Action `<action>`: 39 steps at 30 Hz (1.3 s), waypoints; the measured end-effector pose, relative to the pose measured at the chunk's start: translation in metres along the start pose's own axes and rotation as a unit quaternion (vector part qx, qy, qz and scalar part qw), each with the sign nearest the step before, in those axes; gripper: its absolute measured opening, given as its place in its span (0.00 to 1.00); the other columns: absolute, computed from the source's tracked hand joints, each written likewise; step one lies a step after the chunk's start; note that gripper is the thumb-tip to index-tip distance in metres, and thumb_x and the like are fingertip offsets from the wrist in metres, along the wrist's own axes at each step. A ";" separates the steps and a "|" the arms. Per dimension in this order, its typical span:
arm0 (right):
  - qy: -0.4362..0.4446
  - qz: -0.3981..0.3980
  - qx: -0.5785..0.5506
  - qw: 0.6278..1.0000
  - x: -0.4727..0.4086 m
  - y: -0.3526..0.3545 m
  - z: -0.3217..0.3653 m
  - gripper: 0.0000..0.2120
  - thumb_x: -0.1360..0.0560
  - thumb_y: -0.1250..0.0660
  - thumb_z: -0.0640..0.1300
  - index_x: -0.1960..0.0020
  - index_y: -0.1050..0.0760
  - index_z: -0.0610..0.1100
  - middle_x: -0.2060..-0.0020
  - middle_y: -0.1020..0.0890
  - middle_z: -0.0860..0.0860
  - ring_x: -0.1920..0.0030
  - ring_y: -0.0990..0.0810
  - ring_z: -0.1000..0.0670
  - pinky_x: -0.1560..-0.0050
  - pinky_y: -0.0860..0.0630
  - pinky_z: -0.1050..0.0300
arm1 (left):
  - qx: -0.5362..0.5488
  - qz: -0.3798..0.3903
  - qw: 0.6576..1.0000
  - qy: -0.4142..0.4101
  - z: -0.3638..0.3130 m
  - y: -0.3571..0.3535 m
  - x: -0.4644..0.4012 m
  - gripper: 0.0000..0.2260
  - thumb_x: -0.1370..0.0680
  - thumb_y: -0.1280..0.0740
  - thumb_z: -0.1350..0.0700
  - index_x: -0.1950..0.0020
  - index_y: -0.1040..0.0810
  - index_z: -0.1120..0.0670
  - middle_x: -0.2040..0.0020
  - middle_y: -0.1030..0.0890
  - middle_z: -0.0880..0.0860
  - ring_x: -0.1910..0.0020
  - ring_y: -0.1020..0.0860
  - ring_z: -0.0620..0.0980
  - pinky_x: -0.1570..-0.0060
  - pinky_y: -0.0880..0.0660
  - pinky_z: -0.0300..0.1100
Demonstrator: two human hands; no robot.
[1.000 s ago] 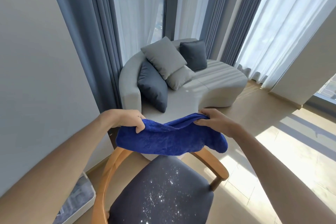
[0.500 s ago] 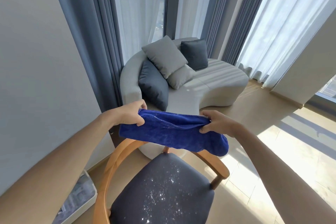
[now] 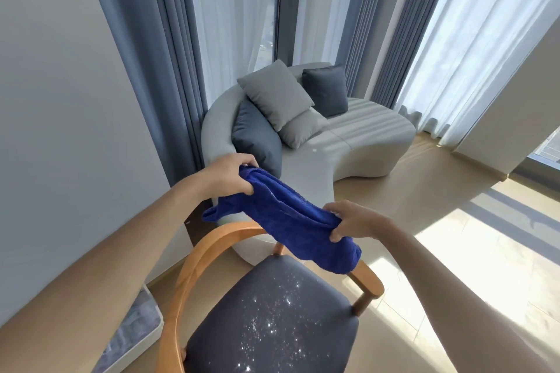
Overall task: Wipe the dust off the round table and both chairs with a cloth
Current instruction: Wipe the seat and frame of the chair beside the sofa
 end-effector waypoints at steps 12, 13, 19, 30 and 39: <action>0.178 -0.117 -0.364 0.907 0.038 0.058 0.103 0.15 0.19 0.39 0.45 0.36 0.26 0.39 0.42 0.19 0.42 0.41 0.21 0.46 0.39 0.24 0.54 | -0.044 0.005 0.984 -0.174 -0.098 -0.017 -0.002 0.21 0.32 0.31 0.67 0.42 0.26 0.51 0.51 0.21 0.51 0.54 0.22 0.47 0.57 0.26 0.32; 0.176 -0.137 -0.352 0.909 0.039 0.063 0.109 0.15 0.18 0.40 0.47 0.37 0.26 0.40 0.44 0.19 0.42 0.43 0.20 0.46 0.40 0.23 0.53 | -0.045 -0.014 0.981 -0.186 -0.103 -0.013 -0.001 0.21 0.32 0.30 0.67 0.42 0.26 0.52 0.51 0.21 0.51 0.54 0.23 0.48 0.59 0.27 0.30; 0.115 -0.225 -0.355 0.900 0.037 0.081 0.113 0.06 0.22 0.34 0.44 0.56 0.23 0.43 0.61 0.20 0.46 0.59 0.23 0.50 0.57 0.26 0.59 | -0.149 -0.169 0.953 -0.201 -0.114 0.018 0.005 0.19 0.34 0.26 0.56 0.50 0.31 0.54 0.52 0.31 0.50 0.58 0.31 0.47 0.64 0.34 0.34; 0.066 -0.255 -0.534 0.804 0.044 0.090 0.087 0.10 0.28 0.31 0.33 0.63 0.30 0.41 0.65 0.24 0.43 0.61 0.23 0.45 0.62 0.25 0.54 | 0.309 -0.055 0.949 0.025 -0.067 -0.012 0.000 0.04 0.27 0.33 0.63 0.53 0.21 0.60 0.56 0.17 0.60 0.56 0.18 0.55 0.51 0.19 0.50; 0.133 -0.131 -0.603 0.775 0.055 0.083 0.101 0.13 0.22 0.35 0.39 0.42 0.25 0.31 0.52 0.18 0.41 0.51 0.18 0.45 0.44 0.20 0.46 | 0.318 -0.042 0.947 0.029 -0.088 -0.006 0.007 0.13 0.24 0.29 0.55 0.45 0.27 0.60 0.48 0.19 0.60 0.52 0.17 0.53 0.55 0.18 0.50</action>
Point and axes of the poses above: each hand's wrist, its own x-axis away from the middle knuckle, its own y-axis out of the back of the hand, z = x × y, the point moved 9 cm from there along -x, towards the middle knuckle
